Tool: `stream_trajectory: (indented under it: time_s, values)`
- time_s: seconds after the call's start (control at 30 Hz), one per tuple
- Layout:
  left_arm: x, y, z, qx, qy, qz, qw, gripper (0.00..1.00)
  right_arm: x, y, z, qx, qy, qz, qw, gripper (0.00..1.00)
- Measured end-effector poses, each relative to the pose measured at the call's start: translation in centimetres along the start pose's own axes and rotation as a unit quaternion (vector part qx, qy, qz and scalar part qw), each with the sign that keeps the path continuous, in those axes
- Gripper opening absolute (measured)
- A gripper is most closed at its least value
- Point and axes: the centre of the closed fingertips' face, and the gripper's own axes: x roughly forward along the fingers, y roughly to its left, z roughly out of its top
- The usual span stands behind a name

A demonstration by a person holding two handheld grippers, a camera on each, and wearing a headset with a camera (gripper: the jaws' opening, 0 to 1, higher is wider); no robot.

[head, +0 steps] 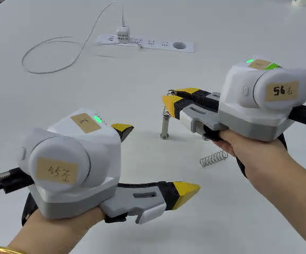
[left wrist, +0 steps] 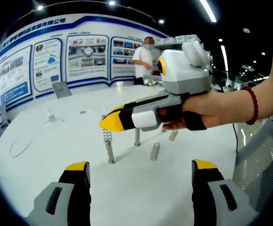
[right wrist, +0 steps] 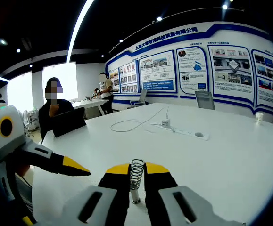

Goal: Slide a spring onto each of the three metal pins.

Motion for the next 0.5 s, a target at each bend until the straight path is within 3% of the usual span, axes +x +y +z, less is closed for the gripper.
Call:
stream_trajectory:
  time_s: [0.5]
  values:
    - [-0.1,-0.1,-0.2,0.002,0.006,-0.001,1.0000,0.94,0.7,0.1,-1.4,-0.038,0.021,-0.004,0.9990,0.12]
